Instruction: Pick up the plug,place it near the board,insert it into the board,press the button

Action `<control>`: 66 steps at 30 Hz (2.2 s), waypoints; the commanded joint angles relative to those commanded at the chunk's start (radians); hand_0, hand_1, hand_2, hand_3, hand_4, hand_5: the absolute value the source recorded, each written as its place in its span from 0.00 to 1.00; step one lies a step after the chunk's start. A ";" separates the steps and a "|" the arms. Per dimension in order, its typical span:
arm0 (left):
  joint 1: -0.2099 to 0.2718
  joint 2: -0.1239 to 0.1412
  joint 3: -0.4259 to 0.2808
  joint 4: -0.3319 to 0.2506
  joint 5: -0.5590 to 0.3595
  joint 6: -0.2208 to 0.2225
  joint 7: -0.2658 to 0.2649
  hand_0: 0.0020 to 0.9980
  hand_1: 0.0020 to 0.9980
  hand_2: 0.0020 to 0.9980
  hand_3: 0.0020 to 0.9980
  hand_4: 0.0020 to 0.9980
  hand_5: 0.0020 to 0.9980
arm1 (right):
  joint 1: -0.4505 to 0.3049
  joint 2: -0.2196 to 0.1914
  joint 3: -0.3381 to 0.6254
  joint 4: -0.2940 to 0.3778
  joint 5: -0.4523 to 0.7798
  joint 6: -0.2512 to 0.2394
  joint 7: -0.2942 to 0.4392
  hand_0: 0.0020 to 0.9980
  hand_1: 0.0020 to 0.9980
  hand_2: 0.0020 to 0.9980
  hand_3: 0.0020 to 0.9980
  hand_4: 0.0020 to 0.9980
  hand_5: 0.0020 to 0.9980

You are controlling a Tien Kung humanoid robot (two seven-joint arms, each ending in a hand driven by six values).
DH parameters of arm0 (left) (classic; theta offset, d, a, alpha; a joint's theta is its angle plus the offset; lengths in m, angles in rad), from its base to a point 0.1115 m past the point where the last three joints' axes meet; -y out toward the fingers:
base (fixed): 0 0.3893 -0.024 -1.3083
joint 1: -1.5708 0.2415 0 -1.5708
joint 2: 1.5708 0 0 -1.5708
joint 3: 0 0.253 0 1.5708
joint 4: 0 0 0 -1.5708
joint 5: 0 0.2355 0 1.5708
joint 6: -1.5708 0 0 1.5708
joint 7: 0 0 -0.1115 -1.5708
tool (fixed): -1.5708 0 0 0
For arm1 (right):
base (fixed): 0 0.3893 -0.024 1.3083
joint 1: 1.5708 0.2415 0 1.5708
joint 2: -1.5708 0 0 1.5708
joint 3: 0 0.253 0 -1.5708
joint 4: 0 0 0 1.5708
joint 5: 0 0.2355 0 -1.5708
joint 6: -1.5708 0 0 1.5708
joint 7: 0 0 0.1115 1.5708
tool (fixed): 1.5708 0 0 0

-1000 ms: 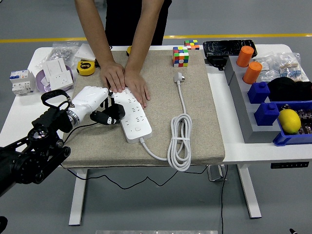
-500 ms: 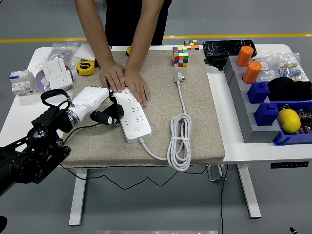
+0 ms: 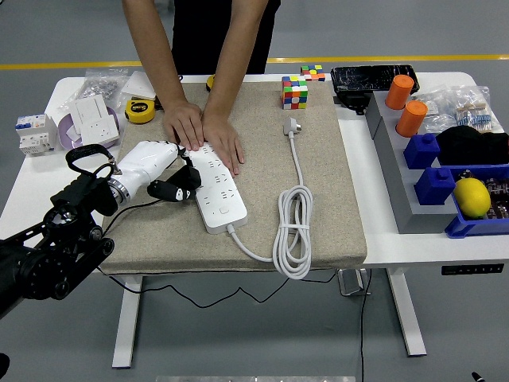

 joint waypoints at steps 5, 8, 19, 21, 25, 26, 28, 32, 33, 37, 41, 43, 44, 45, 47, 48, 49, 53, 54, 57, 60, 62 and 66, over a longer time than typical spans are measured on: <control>0.004 0.004 -0.001 -0.014 0.002 -0.009 0.003 0.68 0.79 0.73 0.63 0.86 0.24 | -0.001 0.000 0.000 0.000 -0.001 0.001 0.000 0.83 0.76 0.75 0.77 1.00 0.85; 0.007 0.006 0.001 -0.018 0.002 -0.011 0.004 0.68 0.79 0.73 0.63 0.86 0.24 | -0.002 0.000 0.000 0.000 -0.001 0.001 0.000 0.83 0.76 0.75 0.77 1.00 0.85; 0.018 0.004 -0.020 -0.042 0.001 -0.011 0.004 0.69 0.79 0.74 0.67 0.90 0.25 | -0.005 0.000 -0.001 0.000 -0.001 0.002 -0.001 0.83 0.76 0.75 0.77 1.00 0.84; 0.022 0.000 -0.038 -0.048 -0.005 -0.014 0.001 0.72 0.87 0.82 0.79 1.00 0.37 | -0.005 0.000 -0.001 0.000 -0.001 0.001 -0.001 0.83 0.76 0.75 0.77 1.00 0.83; 0.048 -0.016 -0.111 -0.088 -0.045 -0.006 -0.021 0.72 0.87 0.82 0.79 1.00 0.37 | -0.006 0.001 0.000 0.000 -0.002 0.002 0.000 0.83 0.76 0.75 0.77 1.00 0.83; 0.060 -0.022 -0.132 -0.104 -0.065 0.000 -0.028 0.72 0.87 0.82 0.79 1.00 0.37 | -0.006 0.002 0.001 0.000 -0.003 0.002 0.000 0.83 0.76 0.75 0.77 1.00 0.83; 0.100 -0.044 -0.196 -0.151 -0.129 0.018 -0.043 0.83 0.97 0.94 0.90 1.00 0.60 | -0.008 0.004 0.002 0.000 -0.002 0.002 0.002 0.83 0.76 0.75 0.77 1.00 0.82; 0.204 -0.097 -0.336 -0.271 -0.297 0.038 -0.037 0.83 0.97 0.94 0.90 1.00 0.60 | -0.015 0.008 0.011 0.000 -0.006 0.001 0.001 0.83 0.76 0.75 0.77 1.00 0.82; 0.222 -0.103 -0.354 -0.289 -0.328 0.037 -0.031 0.89 0.99 0.96 0.93 1.00 0.76 | -0.016 0.008 0.012 0.000 -0.006 0.001 0.000 0.83 0.76 0.75 0.77 1.00 0.82; 0.323 -0.130 -0.421 -0.387 -0.479 0.027 0.022 0.89 0.99 0.96 0.93 1.00 0.76 | -0.020 0.011 0.020 0.000 -0.010 0.000 0.000 0.83 0.76 0.75 0.77 1.00 0.82; 0.391 -0.136 -0.435 -0.431 -0.507 0.019 0.065 0.92 0.98 0.96 0.94 1.00 0.88 | -0.016 0.013 0.019 0.000 -0.004 0.000 0.005 0.83 0.76 0.75 0.77 1.00 0.82; 0.416 -0.135 -0.434 -0.437 -0.505 0.010 0.076 0.92 0.98 0.96 0.94 1.00 0.88 | -0.014 0.015 0.018 0.000 -0.003 0.000 0.007 0.83 0.76 0.75 0.77 1.00 0.82; 0.425 -0.134 -0.431 -0.438 -0.498 0.004 0.081 0.92 0.98 0.96 0.94 1.00 0.88 | -0.013 0.015 0.018 0.000 -0.002 0.000 0.008 0.83 0.76 0.75 0.77 1.00 0.82; 0.433 -0.132 -0.429 -0.438 -0.485 -0.004 0.087 0.93 0.96 0.94 0.92 1.00 0.91 | -0.013 0.015 0.016 0.000 -0.001 0.001 0.008 0.83 0.76 0.75 0.77 1.00 0.82; 0.445 -0.124 -0.419 -0.436 -0.463 -0.014 0.095 0.93 0.96 0.94 0.92 1.00 0.91 | -0.013 0.014 0.018 0.000 -0.002 0.000 0.007 0.83 0.76 0.75 0.77 1.00 0.82; 0.448 -0.121 -0.415 -0.435 -0.454 -0.017 0.097 0.93 0.96 0.94 0.92 1.00 0.91 | -0.013 0.014 0.019 0.000 -0.003 0.000 0.006 0.83 0.76 0.75 0.77 1.00 0.82; 0.450 -0.118 -0.412 -0.434 -0.442 -0.018 0.099 0.93 0.96 0.94 0.92 1.00 0.91 | -0.014 0.014 0.020 0.000 -0.004 0.000 0.006 0.83 0.76 0.75 0.77 1.00 0.82; 0.453 -0.092 -0.376 -0.426 -0.395 -0.030 0.108 0.94 0.96 0.92 0.91 1.00 0.90 | -0.017 0.013 0.026 0.000 -0.008 0.001 0.005 0.84 0.76 0.75 0.77 1.00 0.82; 0.452 -0.087 -0.367 -0.424 -0.386 -0.033 0.109 0.94 0.96 0.92 0.91 1.00 0.90 | -0.017 0.013 0.026 0.000 -0.008 0.001 0.005 0.84 0.76 0.75 0.77 1.00 0.82; 0.448 -0.080 -0.353 -0.420 -0.352 -0.049 0.118 0.94 0.96 0.92 0.91 1.00 0.92 | -0.017 0.013 0.025 0.000 -0.008 0.001 0.005 0.83 0.76 0.75 0.77 1.00 0.82; 0.442 -0.080 -0.345 -0.415 -0.329 -0.056 0.123 0.94 0.96 0.92 0.91 1.00 0.92 | -0.015 0.013 0.024 0.000 -0.008 0.001 0.005 0.83 0.76 0.75 0.77 1.00 0.82; 0.433 -0.077 -0.334 -0.407 -0.310 -0.059 0.127 0.94 0.96 0.92 0.91 1.00 0.92 | -0.014 0.012 0.023 0.000 -0.007 0.001 0.006 0.83 0.76 0.75 0.77 1.00 0.82; 0.423 -0.069 -0.318 -0.402 -0.288 -0.065 0.133 0.94 0.96 0.91 0.90 0.99 0.94 | -0.012 0.011 0.021 0.000 -0.007 0.001 0.005 0.83 0.76 0.75 0.77 1.00 0.82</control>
